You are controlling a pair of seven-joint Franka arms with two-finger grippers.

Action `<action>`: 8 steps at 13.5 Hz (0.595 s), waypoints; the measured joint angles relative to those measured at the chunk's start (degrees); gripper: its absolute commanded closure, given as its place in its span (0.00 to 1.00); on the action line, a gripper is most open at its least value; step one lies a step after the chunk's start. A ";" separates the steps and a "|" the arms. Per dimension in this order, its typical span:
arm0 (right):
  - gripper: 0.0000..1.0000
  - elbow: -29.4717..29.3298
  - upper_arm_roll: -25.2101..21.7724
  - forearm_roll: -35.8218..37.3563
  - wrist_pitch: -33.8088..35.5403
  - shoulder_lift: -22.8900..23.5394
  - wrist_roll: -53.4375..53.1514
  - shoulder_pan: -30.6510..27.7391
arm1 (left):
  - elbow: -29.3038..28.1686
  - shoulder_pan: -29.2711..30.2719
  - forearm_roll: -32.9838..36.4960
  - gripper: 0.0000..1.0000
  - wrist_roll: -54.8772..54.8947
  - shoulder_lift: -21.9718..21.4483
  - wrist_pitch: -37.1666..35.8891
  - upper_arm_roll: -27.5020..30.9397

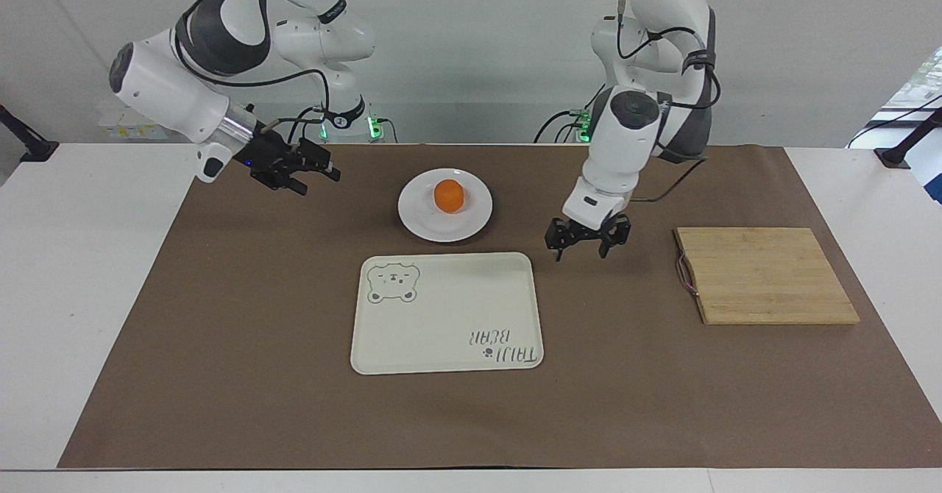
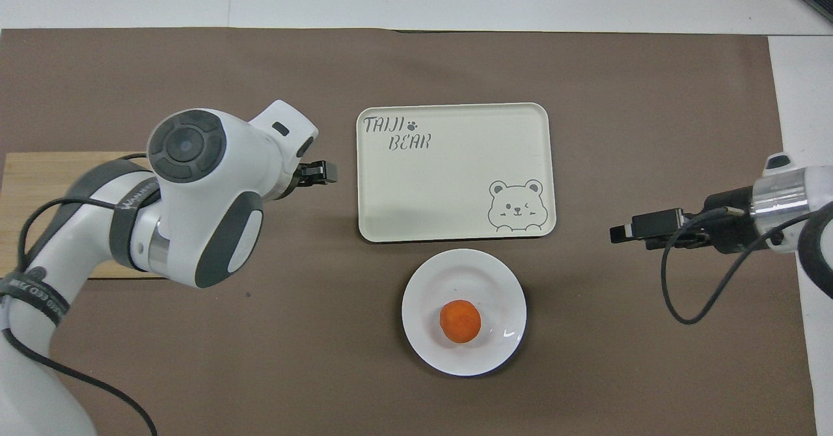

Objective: Place orange and plate with both arms
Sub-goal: 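Withdraw the left gripper while the right gripper reaches toward the plate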

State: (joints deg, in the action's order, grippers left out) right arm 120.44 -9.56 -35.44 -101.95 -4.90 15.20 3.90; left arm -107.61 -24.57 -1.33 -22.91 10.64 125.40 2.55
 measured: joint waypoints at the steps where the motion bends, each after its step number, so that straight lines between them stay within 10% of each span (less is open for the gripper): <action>1: 0.00 2.51 0.00 -1.54 -1.66 -0.02 2.40 0.36 | 0.83 1.85 0.00 0.00 2.37 -0.15 -0.98 -0.01; 8: 0.00 17.34 -0.06 -14.46 -11.24 -1.31 20.06 3.02 | 2.51 12.96 -0.03 0.00 18.28 -5.65 -9.54 0.05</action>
State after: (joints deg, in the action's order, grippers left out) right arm 137.78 -9.62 -49.90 -113.19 -6.20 35.26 6.92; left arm -105.10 -11.61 -1.37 -4.63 5.00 115.86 2.60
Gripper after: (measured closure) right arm 0.000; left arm 0.000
